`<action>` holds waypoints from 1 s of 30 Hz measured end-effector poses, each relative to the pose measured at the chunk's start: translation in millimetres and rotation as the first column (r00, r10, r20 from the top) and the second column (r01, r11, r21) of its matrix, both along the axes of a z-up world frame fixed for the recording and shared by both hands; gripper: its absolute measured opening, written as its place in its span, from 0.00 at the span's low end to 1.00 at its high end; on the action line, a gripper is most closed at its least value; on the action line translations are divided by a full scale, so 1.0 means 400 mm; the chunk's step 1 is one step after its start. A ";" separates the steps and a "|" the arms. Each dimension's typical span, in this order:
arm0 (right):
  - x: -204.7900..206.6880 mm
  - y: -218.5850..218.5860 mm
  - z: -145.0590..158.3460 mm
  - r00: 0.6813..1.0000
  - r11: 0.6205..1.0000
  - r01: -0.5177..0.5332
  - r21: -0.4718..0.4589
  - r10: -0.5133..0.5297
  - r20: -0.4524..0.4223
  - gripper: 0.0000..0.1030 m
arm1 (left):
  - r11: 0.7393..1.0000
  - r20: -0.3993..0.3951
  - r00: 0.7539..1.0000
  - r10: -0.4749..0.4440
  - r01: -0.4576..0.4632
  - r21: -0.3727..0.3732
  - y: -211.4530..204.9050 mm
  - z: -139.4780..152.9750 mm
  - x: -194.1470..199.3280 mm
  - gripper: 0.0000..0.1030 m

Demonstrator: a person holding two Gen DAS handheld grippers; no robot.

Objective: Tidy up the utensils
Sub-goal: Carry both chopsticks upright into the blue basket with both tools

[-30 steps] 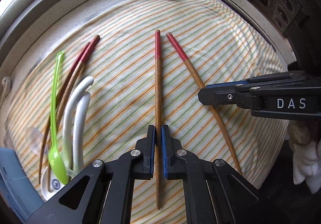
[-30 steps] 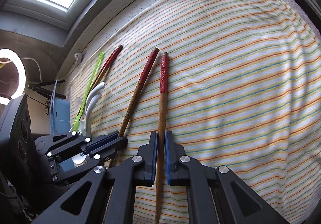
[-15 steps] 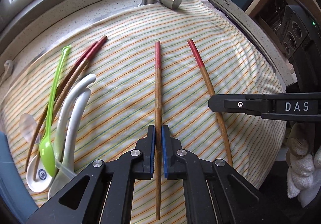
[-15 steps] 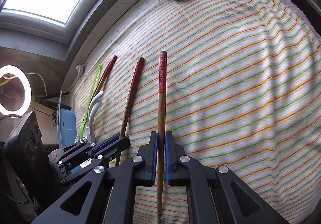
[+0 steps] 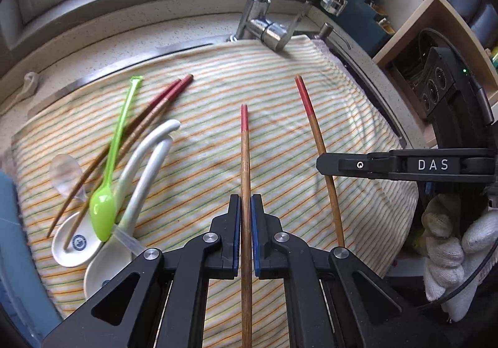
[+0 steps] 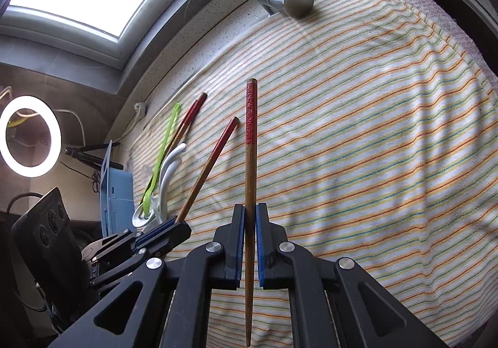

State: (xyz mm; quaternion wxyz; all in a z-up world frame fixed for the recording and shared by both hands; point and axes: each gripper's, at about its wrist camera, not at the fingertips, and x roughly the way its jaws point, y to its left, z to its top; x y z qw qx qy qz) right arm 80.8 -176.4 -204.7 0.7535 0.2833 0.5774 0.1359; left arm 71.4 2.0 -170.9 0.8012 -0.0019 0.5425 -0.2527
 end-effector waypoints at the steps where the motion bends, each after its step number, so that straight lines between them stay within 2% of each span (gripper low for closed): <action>1: 0.000 0.005 0.009 1.000 1.000 -0.005 0.005 0.005 0.005 0.06 | 1.000 0.017 1.000 0.009 -0.009 0.003 0.010 0.014 -0.004 0.05; 6: 0.015 0.051 0.060 0.998 0.999 -0.050 0.011 0.050 0.048 0.06 | 0.998 0.057 0.996 0.065 -0.065 0.002 0.071 0.050 -0.020 0.05; 12: 0.029 0.139 0.110 0.988 0.991 -0.130 0.031 0.127 0.085 0.06 | 0.981 0.097 0.976 0.193 -0.189 -0.049 0.194 0.102 -0.048 0.05; 20: 0.053 0.297 0.169 0.960 0.967 -0.252 0.042 0.245 0.136 0.06 | 0.932 0.132 0.923 0.362 -0.358 -0.055 0.379 0.134 -0.106 0.05; 30: 0.052 0.493 0.208 0.913 0.925 -0.380 0.031 0.369 0.172 0.06 | 0.873 0.154 0.860 0.486 -0.484 -0.052 0.540 0.143 -0.176 0.05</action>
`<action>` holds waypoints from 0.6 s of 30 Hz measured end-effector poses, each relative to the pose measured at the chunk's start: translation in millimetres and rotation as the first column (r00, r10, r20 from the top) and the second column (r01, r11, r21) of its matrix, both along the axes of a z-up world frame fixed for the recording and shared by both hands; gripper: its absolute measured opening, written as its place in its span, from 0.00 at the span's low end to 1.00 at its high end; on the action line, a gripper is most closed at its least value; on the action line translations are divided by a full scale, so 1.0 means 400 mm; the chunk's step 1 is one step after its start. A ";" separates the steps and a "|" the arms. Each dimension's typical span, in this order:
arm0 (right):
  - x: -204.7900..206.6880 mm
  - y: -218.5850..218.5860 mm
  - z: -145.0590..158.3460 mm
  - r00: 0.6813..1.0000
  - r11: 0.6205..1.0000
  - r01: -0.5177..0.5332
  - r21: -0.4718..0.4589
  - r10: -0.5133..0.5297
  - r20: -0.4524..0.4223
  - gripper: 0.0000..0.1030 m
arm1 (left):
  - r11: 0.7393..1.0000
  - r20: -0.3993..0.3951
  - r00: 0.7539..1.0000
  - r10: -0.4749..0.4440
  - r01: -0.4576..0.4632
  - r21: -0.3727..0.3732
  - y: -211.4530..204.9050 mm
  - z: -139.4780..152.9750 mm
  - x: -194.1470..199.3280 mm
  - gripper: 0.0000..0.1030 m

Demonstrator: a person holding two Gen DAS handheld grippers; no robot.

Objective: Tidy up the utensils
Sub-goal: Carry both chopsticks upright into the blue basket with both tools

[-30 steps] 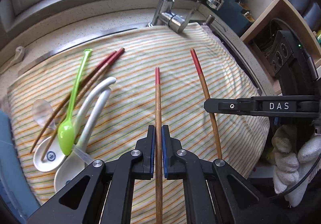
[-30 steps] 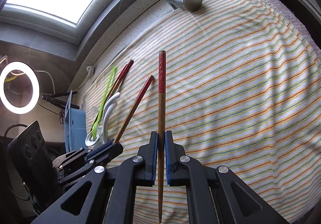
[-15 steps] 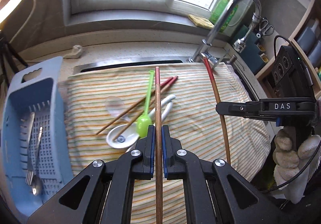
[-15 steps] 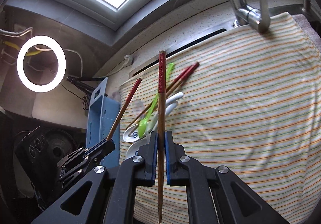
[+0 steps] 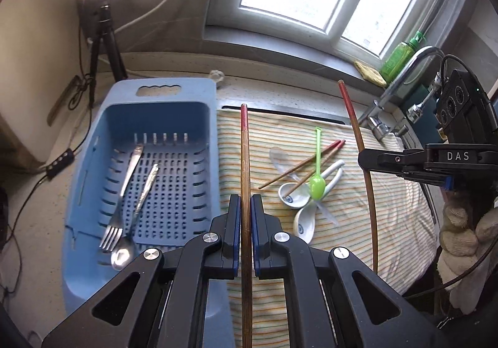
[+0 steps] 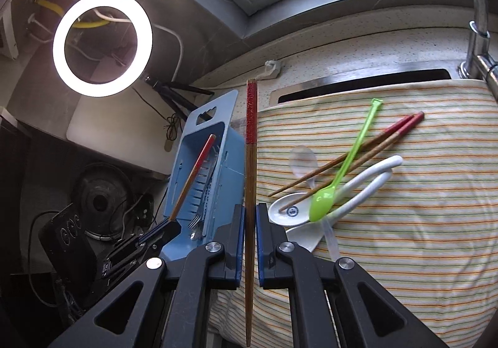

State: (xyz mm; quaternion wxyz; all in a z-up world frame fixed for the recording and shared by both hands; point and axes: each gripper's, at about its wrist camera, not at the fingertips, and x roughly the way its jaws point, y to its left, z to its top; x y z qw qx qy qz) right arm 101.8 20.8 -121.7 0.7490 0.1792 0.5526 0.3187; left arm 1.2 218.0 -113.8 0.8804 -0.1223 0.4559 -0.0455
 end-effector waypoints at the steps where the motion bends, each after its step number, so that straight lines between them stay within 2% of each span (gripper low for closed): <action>1: 0.000 0.020 0.004 1.000 1.000 -0.011 0.002 0.011 0.003 0.06 | 1.000 0.000 1.000 0.011 -0.011 0.003 0.015 -0.001 -0.004 0.05; 10: 0.000 0.180 0.027 0.998 0.997 -0.066 0.035 0.066 0.007 0.06 | 0.994 0.003 0.995 0.103 -0.103 -0.024 0.127 -0.024 -0.014 0.05; 18: 0.015 0.322 0.003 0.996 0.996 -0.086 0.030 0.087 -0.015 0.06 | 0.988 -0.022 0.990 0.142 -0.143 -0.051 0.202 -0.073 0.013 0.05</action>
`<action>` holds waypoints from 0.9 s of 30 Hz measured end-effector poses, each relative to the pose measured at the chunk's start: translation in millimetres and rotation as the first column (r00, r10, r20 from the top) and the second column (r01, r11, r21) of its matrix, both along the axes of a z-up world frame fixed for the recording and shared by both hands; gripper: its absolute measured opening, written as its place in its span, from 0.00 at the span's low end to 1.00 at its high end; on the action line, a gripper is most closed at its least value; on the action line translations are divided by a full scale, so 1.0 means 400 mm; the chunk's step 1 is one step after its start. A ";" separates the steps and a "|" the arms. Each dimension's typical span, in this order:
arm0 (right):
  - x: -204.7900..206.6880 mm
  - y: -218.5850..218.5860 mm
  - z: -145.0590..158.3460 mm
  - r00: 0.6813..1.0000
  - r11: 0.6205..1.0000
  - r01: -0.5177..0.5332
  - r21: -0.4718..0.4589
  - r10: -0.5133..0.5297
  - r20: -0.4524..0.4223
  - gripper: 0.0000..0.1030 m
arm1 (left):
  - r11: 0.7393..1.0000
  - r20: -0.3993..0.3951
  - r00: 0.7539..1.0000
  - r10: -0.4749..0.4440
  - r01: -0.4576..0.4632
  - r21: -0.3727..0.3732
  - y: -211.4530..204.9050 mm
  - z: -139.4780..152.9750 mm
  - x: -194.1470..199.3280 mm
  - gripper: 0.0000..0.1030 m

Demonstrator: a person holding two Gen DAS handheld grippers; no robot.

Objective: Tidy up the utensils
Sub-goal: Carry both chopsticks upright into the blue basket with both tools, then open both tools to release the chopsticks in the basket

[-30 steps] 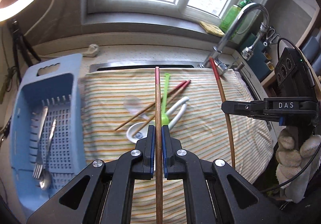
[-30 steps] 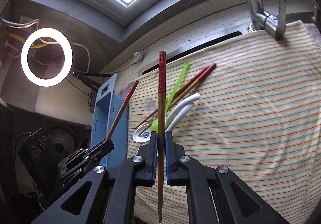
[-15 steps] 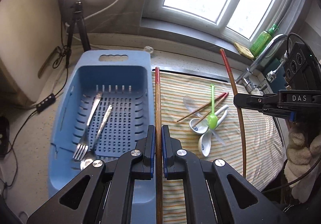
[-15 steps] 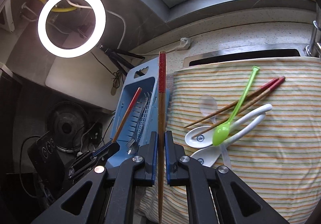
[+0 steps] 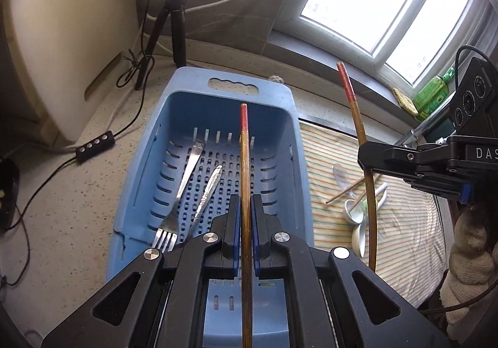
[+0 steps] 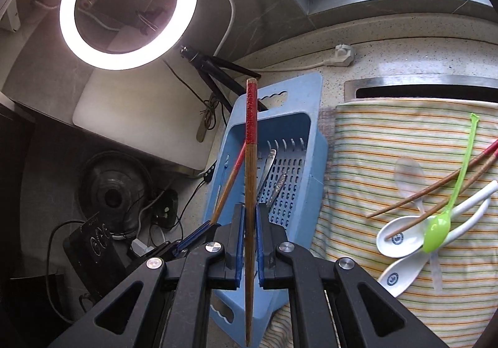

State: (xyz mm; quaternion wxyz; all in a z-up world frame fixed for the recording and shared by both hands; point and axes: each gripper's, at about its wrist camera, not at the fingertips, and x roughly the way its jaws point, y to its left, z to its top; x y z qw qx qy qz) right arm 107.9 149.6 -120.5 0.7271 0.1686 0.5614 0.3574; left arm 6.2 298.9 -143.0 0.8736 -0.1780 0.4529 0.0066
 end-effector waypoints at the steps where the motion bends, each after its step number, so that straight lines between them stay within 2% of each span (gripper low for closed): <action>1: 0.001 0.015 -0.006 1.000 1.000 -0.002 -0.003 0.002 -0.003 0.06 | 1.000 -0.003 1.000 0.002 -0.002 -0.008 0.008 -0.007 0.003 0.05; 12: 0.027 0.115 -0.094 0.999 0.997 -0.011 -0.081 0.007 -0.041 0.06 | 1.000 -0.027 1.000 -0.001 0.000 -0.029 0.045 -0.050 0.031 0.05; 18: 0.036 0.128 -0.101 0.999 0.996 -0.023 -0.086 0.020 -0.037 0.09 | 0.999 -0.029 1.000 0.010 -0.011 -0.038 0.059 -0.051 0.036 0.05; 20: 0.036 0.130 -0.095 0.999 0.995 -0.029 -0.092 0.026 -0.027 0.09 | 1.000 -0.032 0.999 0.015 -0.016 -0.014 0.057 -0.049 0.034 0.06; 22: 0.036 0.127 -0.090 1.000 0.995 -0.025 -0.092 0.024 -0.018 0.16 | 1.000 -0.036 0.999 0.023 -0.023 -0.003 0.057 -0.047 0.032 0.13; 24: 0.036 0.119 -0.088 1.000 0.996 -0.021 -0.084 0.019 -0.023 0.21 | 0.999 -0.032 0.999 0.034 -0.034 0.001 0.059 -0.043 0.027 0.13; 27: 0.033 0.106 -0.084 1.000 0.997 -0.020 -0.079 0.018 -0.024 0.22 | 0.999 -0.035 0.999 0.037 -0.036 0.012 0.056 -0.039 0.018 0.13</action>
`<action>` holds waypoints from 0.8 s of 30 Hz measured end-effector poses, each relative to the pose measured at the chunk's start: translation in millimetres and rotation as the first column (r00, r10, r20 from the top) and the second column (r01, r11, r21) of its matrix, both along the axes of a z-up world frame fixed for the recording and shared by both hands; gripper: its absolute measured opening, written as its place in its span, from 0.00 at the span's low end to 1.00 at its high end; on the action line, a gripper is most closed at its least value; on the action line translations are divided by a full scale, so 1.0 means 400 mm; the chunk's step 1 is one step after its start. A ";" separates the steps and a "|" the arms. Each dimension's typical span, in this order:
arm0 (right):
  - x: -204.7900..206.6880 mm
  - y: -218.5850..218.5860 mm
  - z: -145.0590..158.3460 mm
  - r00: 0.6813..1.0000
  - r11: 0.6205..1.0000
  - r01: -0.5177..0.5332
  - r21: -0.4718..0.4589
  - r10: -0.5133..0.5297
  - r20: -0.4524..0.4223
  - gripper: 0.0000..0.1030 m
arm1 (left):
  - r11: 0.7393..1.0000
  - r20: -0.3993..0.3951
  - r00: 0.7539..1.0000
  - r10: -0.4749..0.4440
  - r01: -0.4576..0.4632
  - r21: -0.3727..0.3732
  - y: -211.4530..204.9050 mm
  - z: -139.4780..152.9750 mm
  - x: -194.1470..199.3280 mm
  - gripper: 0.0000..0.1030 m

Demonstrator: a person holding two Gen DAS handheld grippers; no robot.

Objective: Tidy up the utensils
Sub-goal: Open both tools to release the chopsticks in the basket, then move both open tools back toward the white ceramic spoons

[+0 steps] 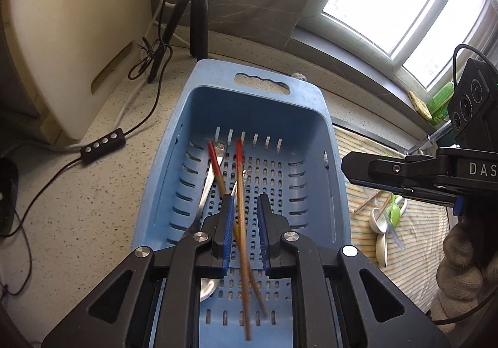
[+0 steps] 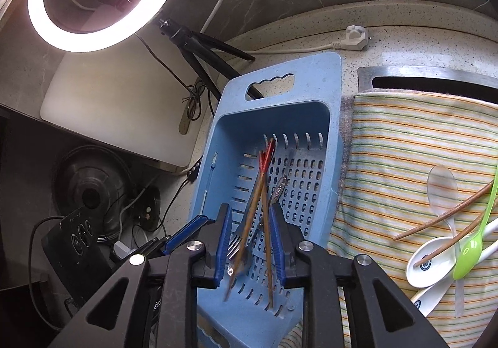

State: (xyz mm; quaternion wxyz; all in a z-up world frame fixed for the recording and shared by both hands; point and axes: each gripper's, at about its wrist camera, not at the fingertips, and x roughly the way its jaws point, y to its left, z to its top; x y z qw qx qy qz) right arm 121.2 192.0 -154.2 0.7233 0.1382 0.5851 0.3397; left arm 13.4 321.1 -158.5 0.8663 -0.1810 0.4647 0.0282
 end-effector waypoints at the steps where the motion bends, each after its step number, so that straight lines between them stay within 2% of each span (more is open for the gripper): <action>1: -0.002 -0.005 0.002 1.000 1.000 -0.001 0.000 0.001 0.002 0.22 | 1.000 -0.001 1.000 0.001 -0.001 0.008 -0.002 0.002 -0.004 0.13; 5: -0.011 -0.036 0.014 1.000 1.000 0.005 0.010 -0.005 0.025 0.23 | 1.000 0.007 1.000 0.007 -0.007 0.021 -0.013 0.018 -0.023 0.13; 12: -0.020 -0.121 0.034 0.997 0.999 0.020 0.038 -0.023 0.076 0.35 | 0.999 0.029 1.000 0.004 -0.006 0.054 -0.059 0.052 -0.061 0.13; 13: -0.023 -0.134 0.038 0.996 0.999 0.017 0.035 -0.020 0.089 0.36 | 0.998 0.030 1.000 0.002 -0.003 0.060 -0.068 0.056 -0.065 0.16; 15: -0.028 -0.163 0.046 0.994 1.000 0.011 0.029 -0.014 0.113 0.37 | 0.997 0.033 0.999 -0.003 0.000 0.081 -0.090 0.067 -0.073 0.28; 17: -0.032 -0.197 0.056 0.990 0.999 0.006 0.032 -0.010 0.139 0.46 | 0.996 0.042 0.999 -0.011 0.007 0.092 -0.114 0.078 -0.080 0.31; 19: -0.038 -0.239 0.068 0.984 0.999 0.009 0.039 -0.016 0.175 0.62 | 0.995 0.047 0.999 -0.026 0.021 0.095 -0.142 0.087 -0.083 0.31; 24: -0.041 -0.349 0.092 0.971 1.000 0.021 0.021 -0.026 0.236 0.71 | 0.991 0.059 0.996 -0.068 0.061 0.119 -0.224 0.104 -0.081 0.32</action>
